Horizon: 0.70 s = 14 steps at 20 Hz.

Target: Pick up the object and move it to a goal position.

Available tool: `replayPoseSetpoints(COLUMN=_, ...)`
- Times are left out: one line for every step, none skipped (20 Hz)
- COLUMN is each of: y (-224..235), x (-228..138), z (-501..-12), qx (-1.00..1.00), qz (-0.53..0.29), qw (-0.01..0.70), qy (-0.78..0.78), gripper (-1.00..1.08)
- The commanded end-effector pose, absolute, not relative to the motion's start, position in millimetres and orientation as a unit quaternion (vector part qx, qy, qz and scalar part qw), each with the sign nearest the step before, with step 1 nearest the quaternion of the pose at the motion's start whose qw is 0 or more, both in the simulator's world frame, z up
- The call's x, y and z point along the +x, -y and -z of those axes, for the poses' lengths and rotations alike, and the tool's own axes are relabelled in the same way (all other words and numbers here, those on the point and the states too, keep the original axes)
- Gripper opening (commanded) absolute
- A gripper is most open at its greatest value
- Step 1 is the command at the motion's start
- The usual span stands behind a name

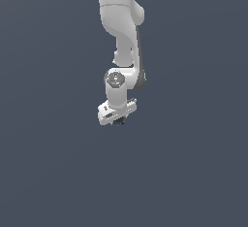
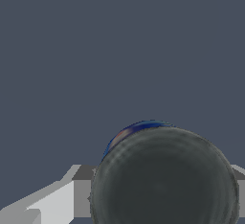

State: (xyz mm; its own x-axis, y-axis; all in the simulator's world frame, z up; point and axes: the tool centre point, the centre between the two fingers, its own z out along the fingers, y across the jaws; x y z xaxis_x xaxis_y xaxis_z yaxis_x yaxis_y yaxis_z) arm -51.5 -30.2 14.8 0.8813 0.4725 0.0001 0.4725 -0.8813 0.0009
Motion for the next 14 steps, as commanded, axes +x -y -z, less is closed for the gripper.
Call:
replayPoseSetpoints(y=29.2, x=-51.6, z=-13.8, qx=0.970, qz=0.000, qw=0.000, qy=-0.244, gripper=-1.00)
replayPoseSetpoints(y=30.0, x=-51.5, z=-14.8, qx=0.970, qz=0.000, qw=0.000, qy=-0.244, gripper=-1.00)
replayPoseSetpoints(y=29.7, x=-51.4, z=-15.0, qx=0.970, qz=0.000, qw=0.000, qy=-0.244, gripper=-1.00)
replayPoseSetpoints(y=28.8, x=-51.0, z=-15.8, qx=0.970, qz=0.000, qw=0.000, qy=-0.244, gripper=-1.00)
replayPoseSetpoints(y=27.3, x=-50.3, z=-17.0, qx=0.970, qz=0.000, qw=0.000, qy=-0.244, gripper=-1.00)
replayPoseSetpoints(y=25.2, x=-49.4, z=-18.8, qx=0.970, qz=0.000, qw=0.000, qy=-0.244, gripper=-1.00)
replayPoseSetpoints(y=22.5, x=-48.1, z=-21.1, qx=0.970, qz=0.000, qw=0.000, qy=-0.244, gripper=-1.00)
replayPoseSetpoints(y=19.2, x=-46.7, z=-23.8, qx=0.970, qz=0.000, qw=0.000, qy=-0.244, gripper=-1.00)
replayPoseSetpoints(y=15.3, x=-44.9, z=-27.1, qx=0.970, qz=0.000, qw=0.000, qy=-0.244, gripper=-1.00)
replayPoseSetpoints(y=10.9, x=-43.0, z=-30.8, qx=0.970, qz=0.000, qw=0.000, qy=-0.244, gripper=-1.00)
replayPoseSetpoints(y=6.0, x=-40.7, z=-34.9, qx=0.970, qz=0.000, qw=0.000, qy=-0.244, gripper=-1.00)
replayPoseSetpoints(y=0.6, x=-38.3, z=-39.5, qx=0.970, qz=0.000, qw=0.000, qy=-0.244, gripper=-1.00)
replayPoseSetpoints(y=-5.4, x=-35.5, z=-44.6, qx=0.970, qz=0.000, qw=0.000, qy=-0.244, gripper=-1.00)
replayPoseSetpoints(y=-11.9, x=-32.6, z=-50.0, qx=0.970, qz=0.000, qw=0.000, qy=-0.244, gripper=-1.00)
